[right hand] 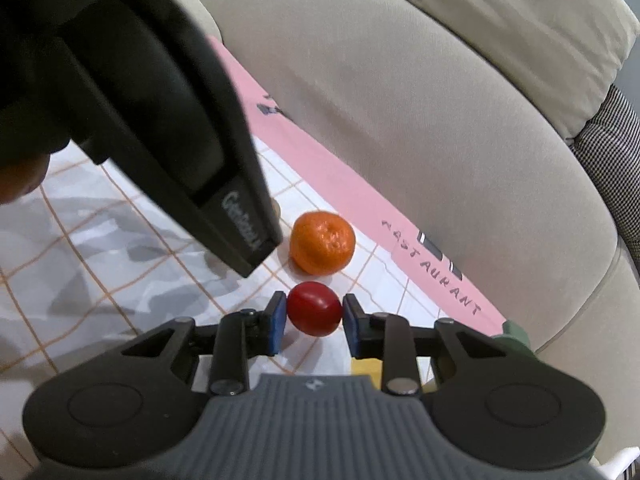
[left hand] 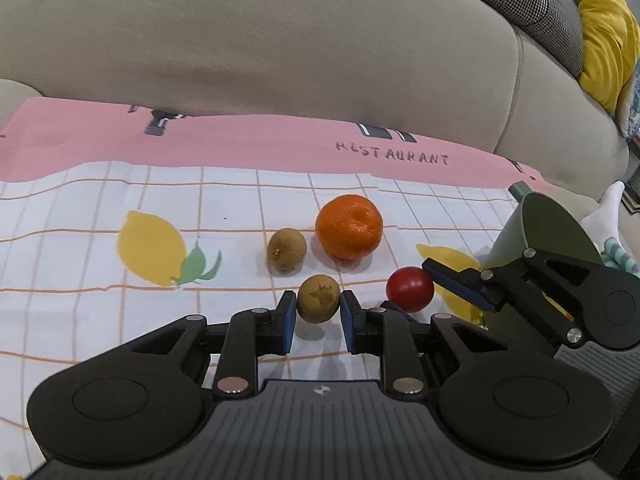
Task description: Organize fruits
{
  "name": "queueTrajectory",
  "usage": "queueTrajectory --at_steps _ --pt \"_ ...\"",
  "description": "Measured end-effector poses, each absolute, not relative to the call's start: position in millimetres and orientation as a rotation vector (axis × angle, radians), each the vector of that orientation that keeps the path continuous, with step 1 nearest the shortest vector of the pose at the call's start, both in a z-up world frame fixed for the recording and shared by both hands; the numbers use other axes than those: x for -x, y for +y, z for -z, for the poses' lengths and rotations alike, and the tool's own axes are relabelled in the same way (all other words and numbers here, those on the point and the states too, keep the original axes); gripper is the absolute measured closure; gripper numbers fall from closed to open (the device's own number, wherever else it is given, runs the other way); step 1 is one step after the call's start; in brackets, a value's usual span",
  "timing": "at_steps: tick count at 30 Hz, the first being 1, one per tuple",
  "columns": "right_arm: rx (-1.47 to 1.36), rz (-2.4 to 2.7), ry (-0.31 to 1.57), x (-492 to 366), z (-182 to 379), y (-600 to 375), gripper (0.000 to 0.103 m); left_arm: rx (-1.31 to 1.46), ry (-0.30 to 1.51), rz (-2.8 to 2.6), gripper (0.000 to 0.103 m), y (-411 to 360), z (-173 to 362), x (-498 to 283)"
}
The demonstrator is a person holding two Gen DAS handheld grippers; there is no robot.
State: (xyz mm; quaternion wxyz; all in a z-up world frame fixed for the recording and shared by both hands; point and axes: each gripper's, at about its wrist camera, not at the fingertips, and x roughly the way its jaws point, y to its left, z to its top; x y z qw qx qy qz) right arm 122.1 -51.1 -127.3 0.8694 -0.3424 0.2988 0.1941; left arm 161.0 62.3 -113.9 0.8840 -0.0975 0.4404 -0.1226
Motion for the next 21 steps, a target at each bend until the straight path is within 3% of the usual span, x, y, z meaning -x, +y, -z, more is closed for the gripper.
queueTrajectory --at_steps 21 --pt "0.418 -0.419 0.645 -105 58 -104 0.076 0.203 0.806 0.289 0.077 42 52 -116"
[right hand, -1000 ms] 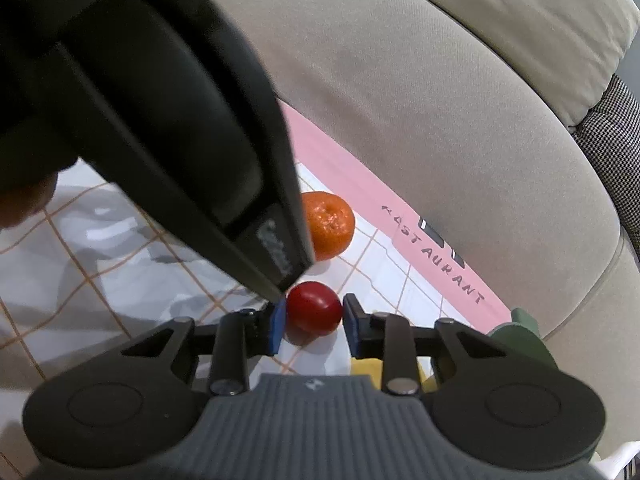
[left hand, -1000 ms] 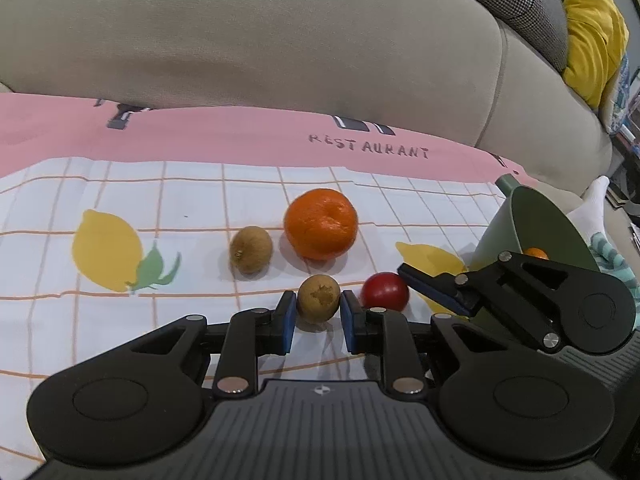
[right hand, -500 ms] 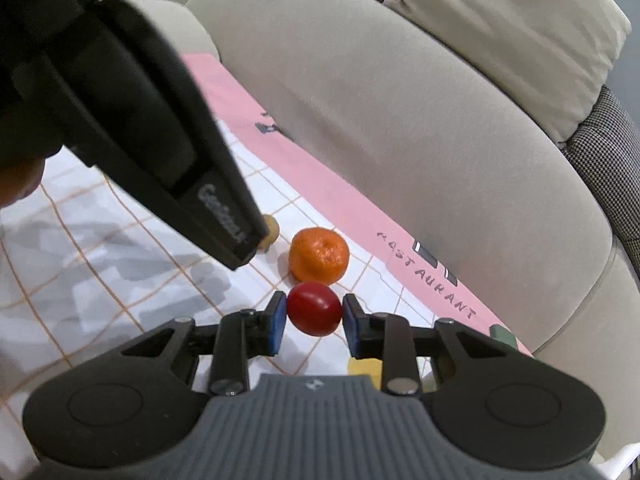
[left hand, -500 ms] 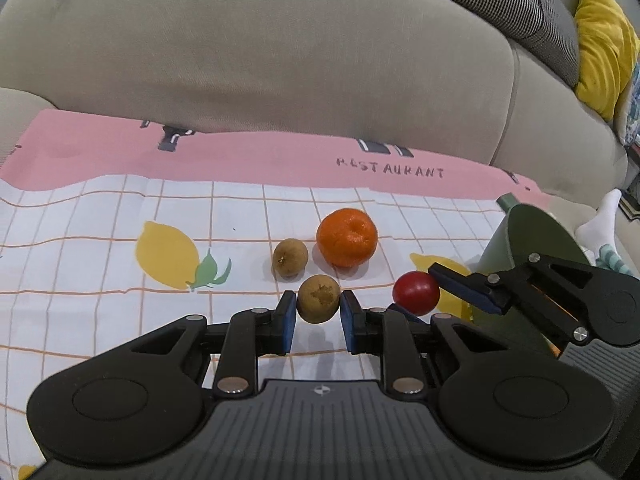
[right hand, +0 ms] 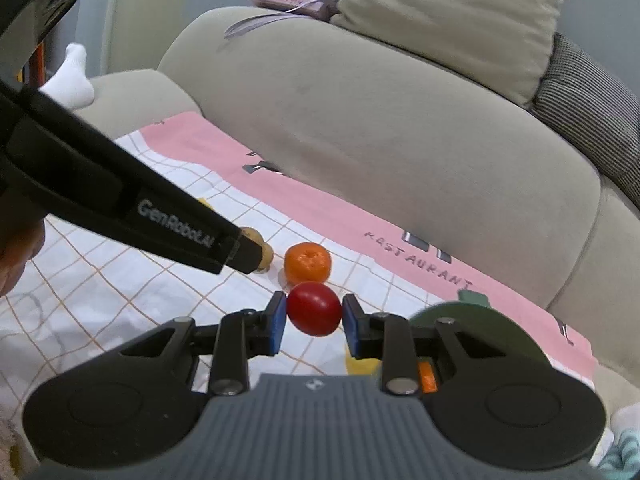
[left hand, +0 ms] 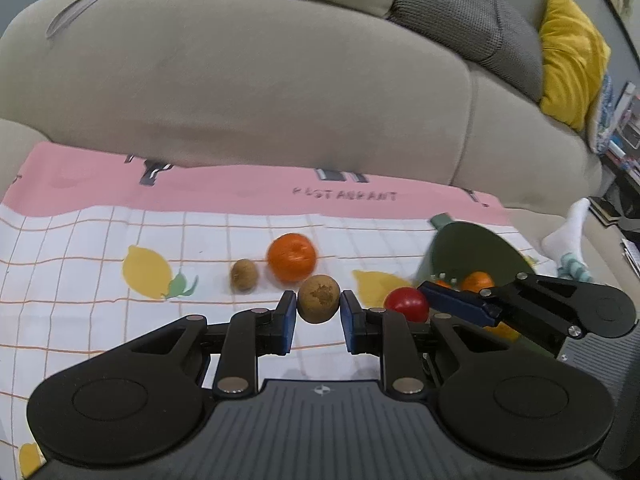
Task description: Organize fruits
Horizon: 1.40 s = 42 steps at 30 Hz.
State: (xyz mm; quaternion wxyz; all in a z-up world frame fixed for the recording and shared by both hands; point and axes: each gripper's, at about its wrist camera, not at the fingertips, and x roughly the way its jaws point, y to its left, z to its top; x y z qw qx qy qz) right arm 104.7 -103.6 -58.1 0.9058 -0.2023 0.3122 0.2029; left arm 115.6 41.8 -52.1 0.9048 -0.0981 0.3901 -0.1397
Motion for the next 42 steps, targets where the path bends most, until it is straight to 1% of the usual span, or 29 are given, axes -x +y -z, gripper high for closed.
queueTrajectory --at_steps 15,23,36,42 --pt "0.296 -0.31 0.647 -79 31 -166 0.076 0.135 0.759 0.404 0.077 -20 22 -91" --pt "0.247 -0.257 0.657 -72 26 -196 0.076 0.075 0.752 0.45 0.077 -55 15 -91" --pt "0.175 -0.176 0.682 -83 30 -237 0.076 -0.021 0.81 0.514 0.077 -103 26 -109" --pt "0.199 -0.151 0.694 -92 41 -241 0.077 -0.06 0.843 0.53 0.077 -116 37 -118"
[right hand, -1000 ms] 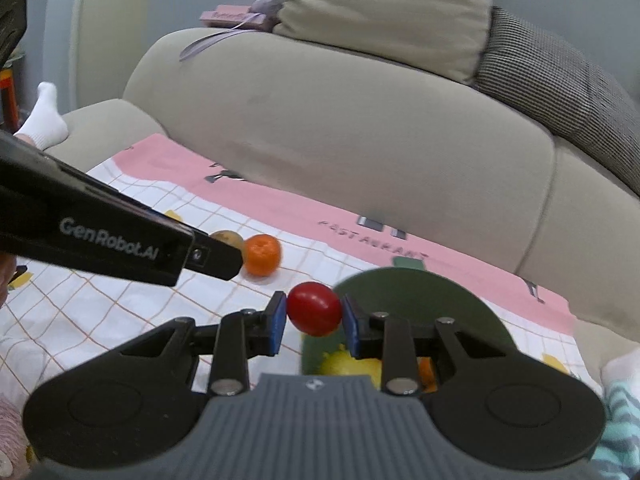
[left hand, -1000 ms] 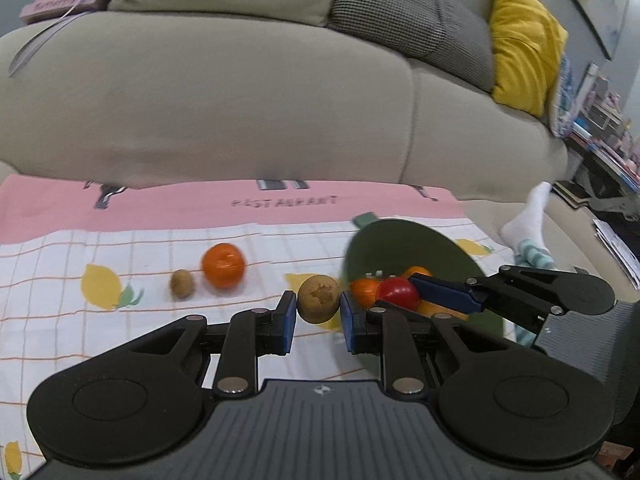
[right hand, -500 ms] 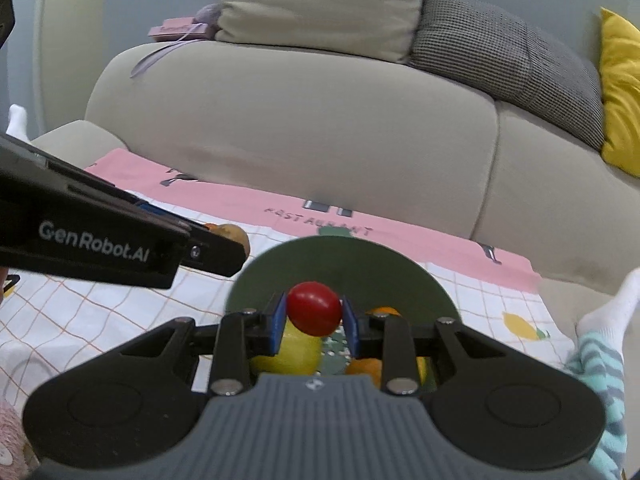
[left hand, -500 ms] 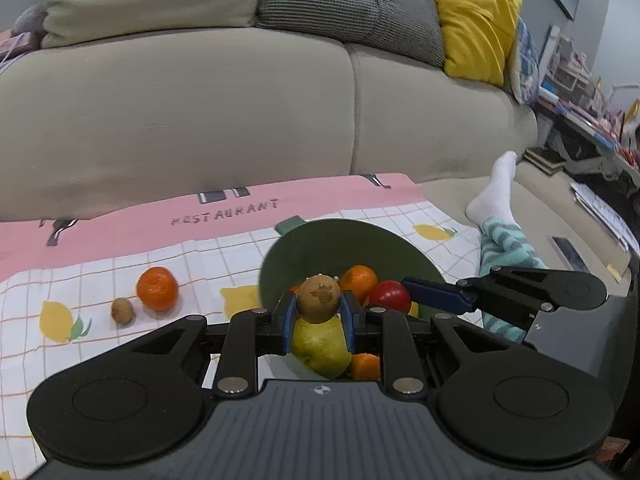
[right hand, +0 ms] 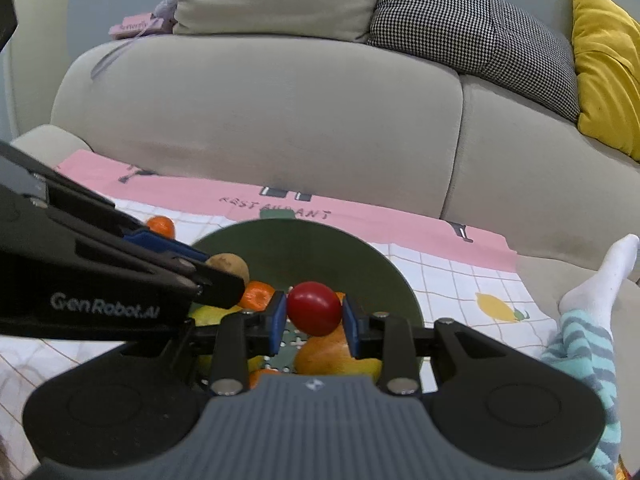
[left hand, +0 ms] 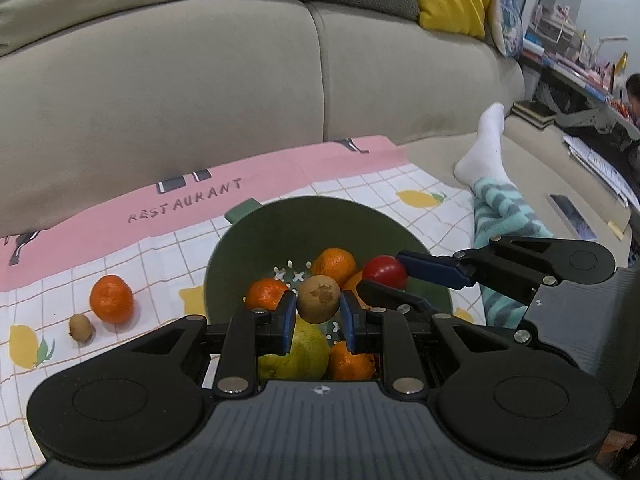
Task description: Organize fruits
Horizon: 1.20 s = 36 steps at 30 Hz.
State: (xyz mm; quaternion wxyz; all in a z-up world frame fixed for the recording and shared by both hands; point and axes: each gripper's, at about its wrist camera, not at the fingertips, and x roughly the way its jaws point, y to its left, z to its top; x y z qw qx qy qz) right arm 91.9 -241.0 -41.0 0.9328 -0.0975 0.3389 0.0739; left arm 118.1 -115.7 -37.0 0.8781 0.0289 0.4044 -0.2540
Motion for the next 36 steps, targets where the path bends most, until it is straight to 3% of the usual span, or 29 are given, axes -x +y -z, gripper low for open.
queueTrajectory --at_steps 22,36 --pt "0.267 -0.163 0.764 -125 78 -245 0.077 -0.107 0.928 0.545 0.078 -131 73 -154" --pt "0.29 -0.177 0.771 -136 82 -241 0.077 0.01 0.964 0.545 0.077 -119 88 -170"
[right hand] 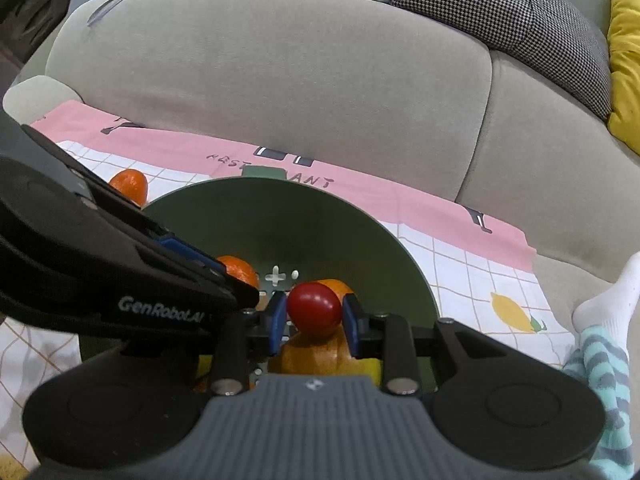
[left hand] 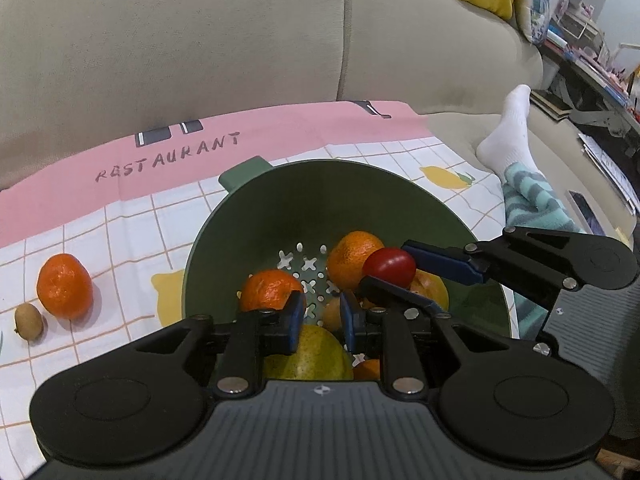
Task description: Organize fruits
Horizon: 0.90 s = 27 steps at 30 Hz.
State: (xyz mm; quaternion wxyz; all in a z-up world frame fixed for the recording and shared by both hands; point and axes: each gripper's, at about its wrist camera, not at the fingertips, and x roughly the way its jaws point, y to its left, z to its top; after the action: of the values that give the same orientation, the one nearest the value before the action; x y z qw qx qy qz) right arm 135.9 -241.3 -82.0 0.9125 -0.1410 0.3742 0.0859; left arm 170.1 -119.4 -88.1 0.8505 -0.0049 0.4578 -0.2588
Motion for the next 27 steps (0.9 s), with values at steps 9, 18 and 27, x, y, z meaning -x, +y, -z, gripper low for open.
queueTrajectory --at_steps 9,18,27 --pt "0.291 -0.179 0.779 -139 81 -241 0.077 0.027 0.94 0.551 0.074 -115 80 -169" --pt "0.301 -0.203 0.791 -149 79 -233 0.076 0.053 0.903 0.517 0.071 -97 62 -164" --pt "0.316 -0.202 0.827 -150 84 -227 0.073 0.049 0.891 0.478 0.071 -82 54 -156"
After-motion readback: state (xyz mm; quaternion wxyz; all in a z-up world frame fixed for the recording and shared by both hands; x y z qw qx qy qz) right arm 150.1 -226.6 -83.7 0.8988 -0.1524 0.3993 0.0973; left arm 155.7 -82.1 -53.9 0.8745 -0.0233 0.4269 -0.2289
